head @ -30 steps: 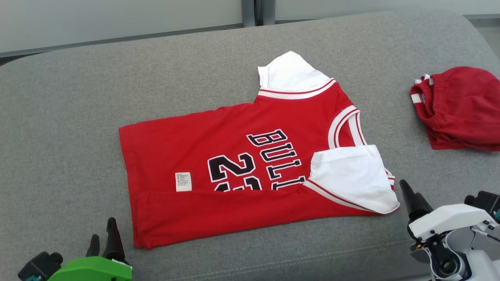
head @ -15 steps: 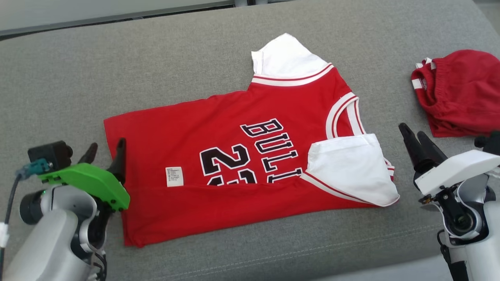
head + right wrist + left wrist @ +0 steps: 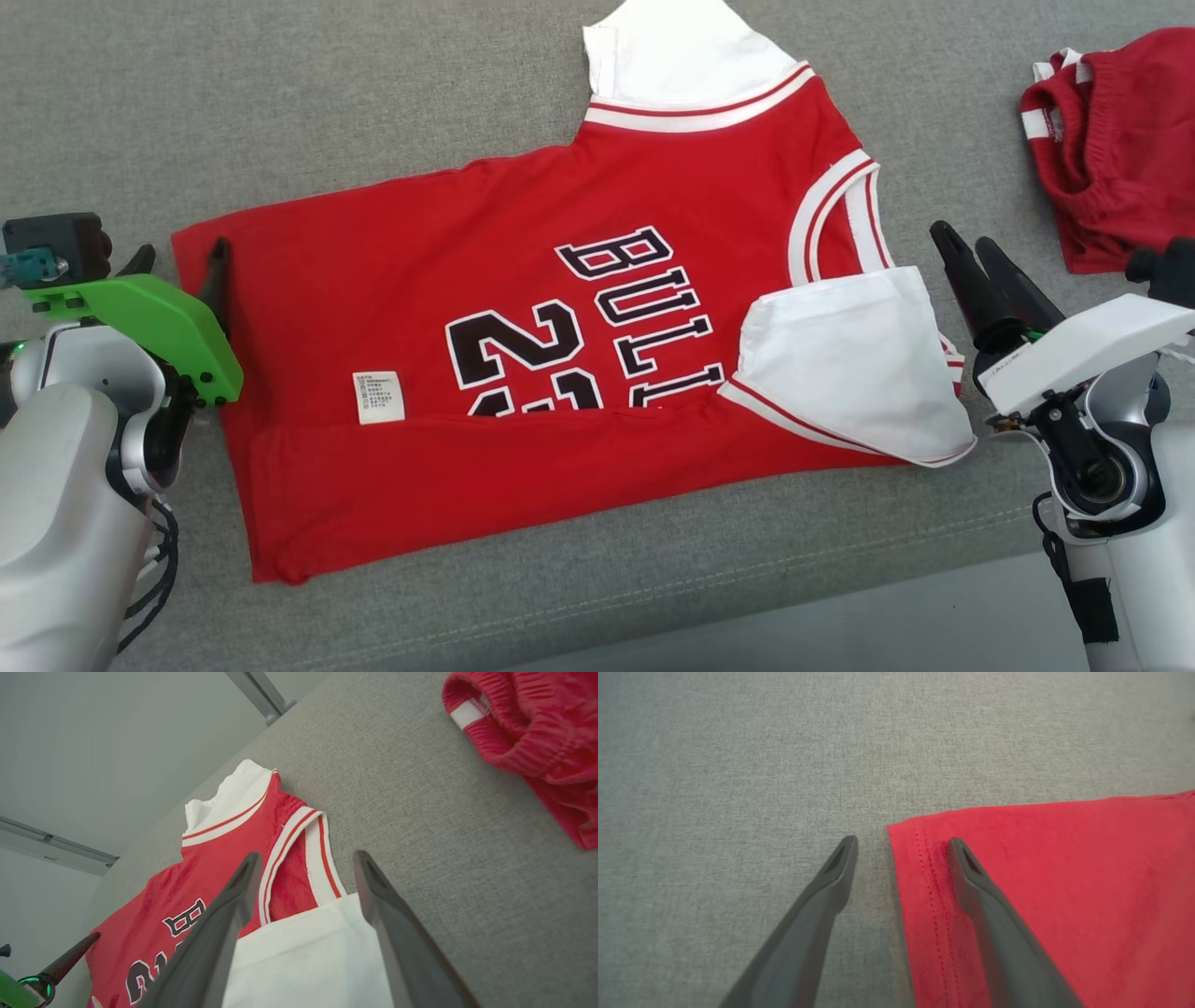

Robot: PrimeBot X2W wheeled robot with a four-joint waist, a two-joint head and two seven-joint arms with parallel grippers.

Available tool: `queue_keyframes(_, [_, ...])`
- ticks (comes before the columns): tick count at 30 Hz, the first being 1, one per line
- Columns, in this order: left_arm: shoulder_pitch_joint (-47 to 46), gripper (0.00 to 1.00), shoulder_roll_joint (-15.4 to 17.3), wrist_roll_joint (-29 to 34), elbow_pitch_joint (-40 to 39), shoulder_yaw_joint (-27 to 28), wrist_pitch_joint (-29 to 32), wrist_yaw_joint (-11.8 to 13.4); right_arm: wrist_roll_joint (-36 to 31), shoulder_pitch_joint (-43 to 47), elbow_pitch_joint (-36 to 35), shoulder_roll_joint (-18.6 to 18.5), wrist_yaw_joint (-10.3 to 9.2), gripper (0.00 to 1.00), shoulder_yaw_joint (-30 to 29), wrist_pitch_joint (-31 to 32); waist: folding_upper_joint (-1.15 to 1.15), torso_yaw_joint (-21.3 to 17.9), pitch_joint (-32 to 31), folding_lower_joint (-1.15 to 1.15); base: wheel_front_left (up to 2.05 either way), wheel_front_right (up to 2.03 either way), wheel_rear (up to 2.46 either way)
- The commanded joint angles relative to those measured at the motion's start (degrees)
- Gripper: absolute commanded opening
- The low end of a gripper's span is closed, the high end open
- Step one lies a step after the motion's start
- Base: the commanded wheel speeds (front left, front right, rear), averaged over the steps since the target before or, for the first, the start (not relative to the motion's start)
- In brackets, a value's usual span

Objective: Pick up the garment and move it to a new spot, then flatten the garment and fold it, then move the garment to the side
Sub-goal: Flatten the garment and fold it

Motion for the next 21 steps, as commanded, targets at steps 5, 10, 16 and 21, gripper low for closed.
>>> queue_keyframes(5, [-2.65, 1.0, 0.49, 1.16, 2.53, -0.93, -0.02, -0.92, 1.22, -1.19, -0.14, -0.91, 0.02, 1.0, 0.72, -0.67, 0.0, -0.5, 1.34, 0.0, 0.0, 0.0, 0.0])
queue_keyframes(10, [-3.54, 1.0, 0.0, 1.68, 3.84, -1.75, -0.2, -1.81, 1.54, -1.46, 0.04, -1.13, 0.02, 1.0, 1.05, -0.83, 0.0, -0.57, 1.65, 0.0, 0.0, 0.0, 0.0])
queue_keyframes(16, [-4.58, 0.56, -0.74, 2.03, 5.31, -2.83, -0.97, -3.16, 1.88, -1.88, 0.33, -1.29, 0.01, 1.0, 1.17, -1.2, 0.0, -0.62, 1.86, 0.0, 0.0, 0.0, 0.0])
queue_keyframes(21, [-4.79, 0.0, -1.28, 2.35, 6.05, -3.55, -1.96, -4.06, 1.85, -2.21, 0.74, -1.52, 0.02, 1.0, 0.98, -1.25, 0.0, -0.26, 1.55, 0.0, 0.0, 0.0, 0.0])
